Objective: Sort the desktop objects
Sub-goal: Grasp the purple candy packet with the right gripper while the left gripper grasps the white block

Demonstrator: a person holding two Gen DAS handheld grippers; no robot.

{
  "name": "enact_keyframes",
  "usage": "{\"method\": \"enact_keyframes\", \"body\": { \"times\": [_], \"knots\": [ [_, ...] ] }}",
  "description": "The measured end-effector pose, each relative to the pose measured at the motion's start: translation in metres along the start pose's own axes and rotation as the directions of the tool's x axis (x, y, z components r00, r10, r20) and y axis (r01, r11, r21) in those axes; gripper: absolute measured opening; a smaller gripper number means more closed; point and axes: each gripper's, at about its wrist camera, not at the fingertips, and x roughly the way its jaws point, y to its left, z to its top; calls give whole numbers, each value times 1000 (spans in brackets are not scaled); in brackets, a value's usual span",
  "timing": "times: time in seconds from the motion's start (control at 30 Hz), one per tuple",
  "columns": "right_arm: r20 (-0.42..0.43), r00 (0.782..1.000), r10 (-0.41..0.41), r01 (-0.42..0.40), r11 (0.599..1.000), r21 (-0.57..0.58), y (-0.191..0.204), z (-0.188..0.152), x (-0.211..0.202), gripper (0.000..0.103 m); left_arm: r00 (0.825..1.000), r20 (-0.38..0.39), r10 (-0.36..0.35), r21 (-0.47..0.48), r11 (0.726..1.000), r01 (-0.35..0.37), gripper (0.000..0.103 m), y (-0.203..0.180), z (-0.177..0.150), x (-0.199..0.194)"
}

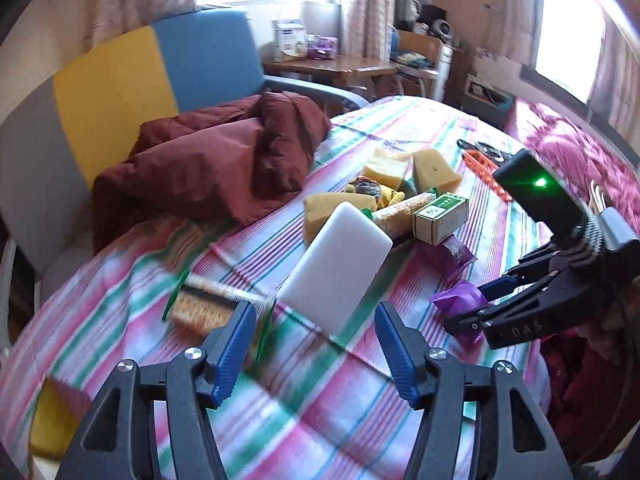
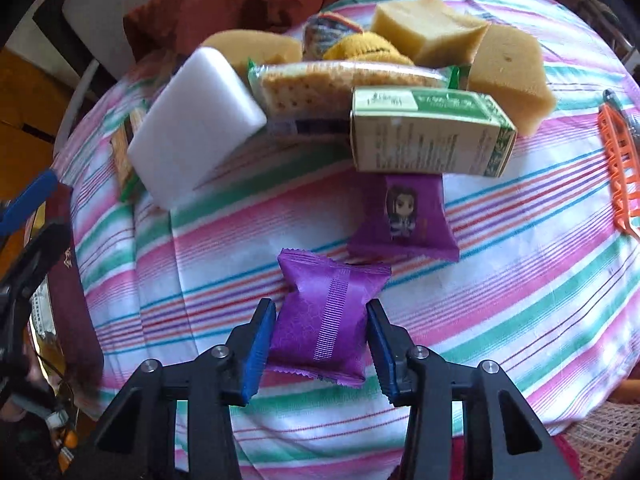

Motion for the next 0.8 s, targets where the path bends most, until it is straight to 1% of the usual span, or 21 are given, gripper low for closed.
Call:
{"method": "enact_keyframes", "body": {
  "times": [0.03,0.07,0.1,0.17,0.27,0.37,0.47,0.57,0.67,0.73,0.8],
  "knots": [
    [6,1000,2,-2,1000,4,0,0,0,46,1000,-4,1,27,1000,-1,72,-1,3,6],
    [9,1000,7,-7,1000,9,-1,0,1,46,1000,-12,-1,46,999,2,75,-3,6,11],
    [11,1000,10,-10,1000,10,-2,1,1,46,1000,-20,-7,66,998,8,77,-4,8,18],
    [17,1000,15,-15,1000,14,-2,1,1,47,999,-39,-14,114,993,18,83,-7,13,32],
    [17,999,29,-29,999,22,-4,1,2,47,998,-57,14,176,984,-4,83,-10,19,51],
    [17,999,34,-34,999,22,-4,0,2,47,997,-77,-1,218,976,18,84,-12,22,65],
    [17,999,36,-37,999,24,-4,-1,2,47,997,-76,6,283,959,15,84,-18,21,71],
    [18,999,41,-41,999,29,-4,-2,1,48,997,-76,8,314,949,16,86,-20,20,76],
    [19,999,38,-39,999,28,-3,-4,1,48,996,-92,6,315,949,24,87,-18,21,85],
    [19,999,37,-38,999,29,-3,-4,1,48,993,-114,-12,306,951,47,86,-16,21,91],
    [19,999,35,-36,999,28,-5,-5,1,48,990,-135,-38,273,959,74,73,-14,20,95]
  ]
}}
